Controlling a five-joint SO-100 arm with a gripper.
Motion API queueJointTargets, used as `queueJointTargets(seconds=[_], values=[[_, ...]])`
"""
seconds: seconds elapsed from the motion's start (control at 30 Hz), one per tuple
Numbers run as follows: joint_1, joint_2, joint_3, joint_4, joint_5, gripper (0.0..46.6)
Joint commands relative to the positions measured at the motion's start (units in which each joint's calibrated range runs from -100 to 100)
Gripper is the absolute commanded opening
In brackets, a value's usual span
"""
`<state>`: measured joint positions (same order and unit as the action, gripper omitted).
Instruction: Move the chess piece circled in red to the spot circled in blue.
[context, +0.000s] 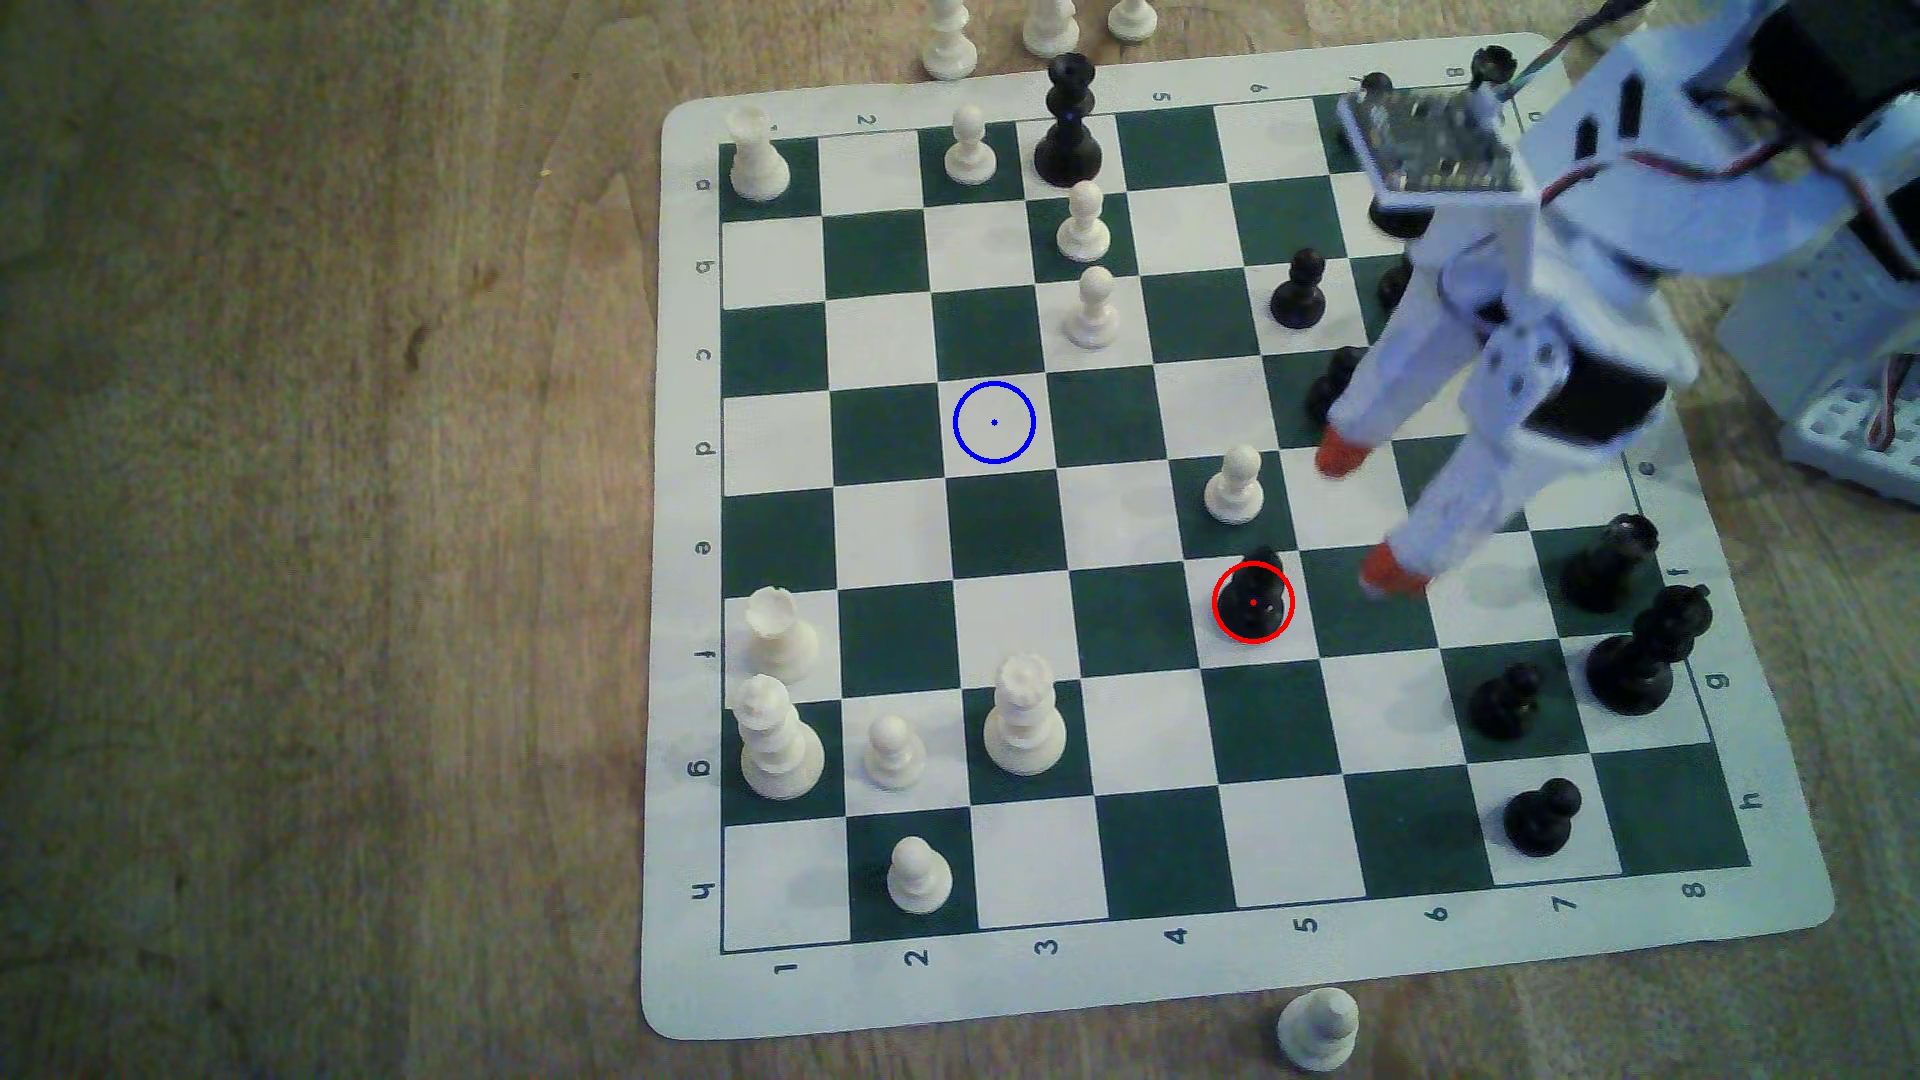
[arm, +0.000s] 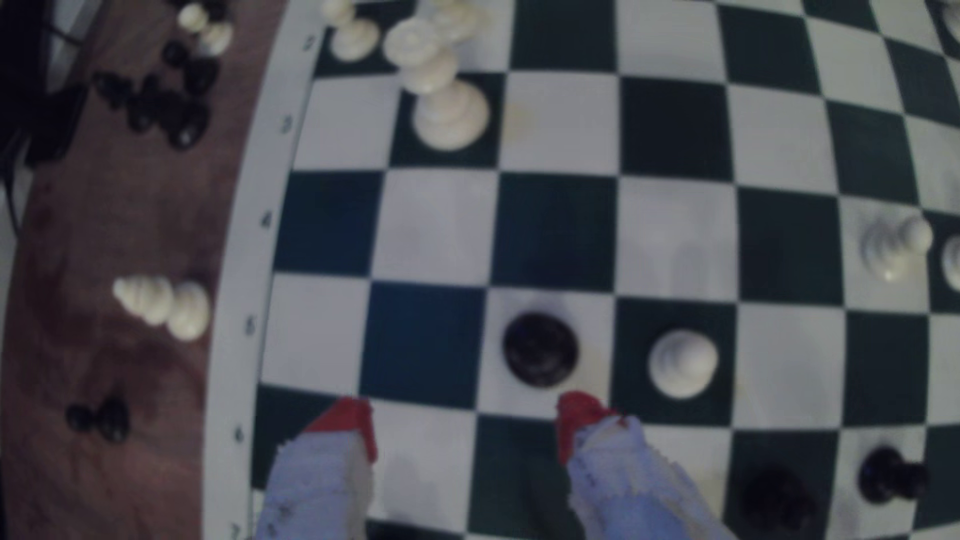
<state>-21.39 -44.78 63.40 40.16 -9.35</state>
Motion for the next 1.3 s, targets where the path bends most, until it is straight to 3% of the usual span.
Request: queueJointTargets(seconds=[0.0,0.53,1.27], values=[[-0.55,-2.24,2.51,-5.35,0.05,21.5],[3.04,6.41,5.96,-17.55,1.61,20.9],[0.70,14.14,6.96,-26.07,1.17,18.0]])
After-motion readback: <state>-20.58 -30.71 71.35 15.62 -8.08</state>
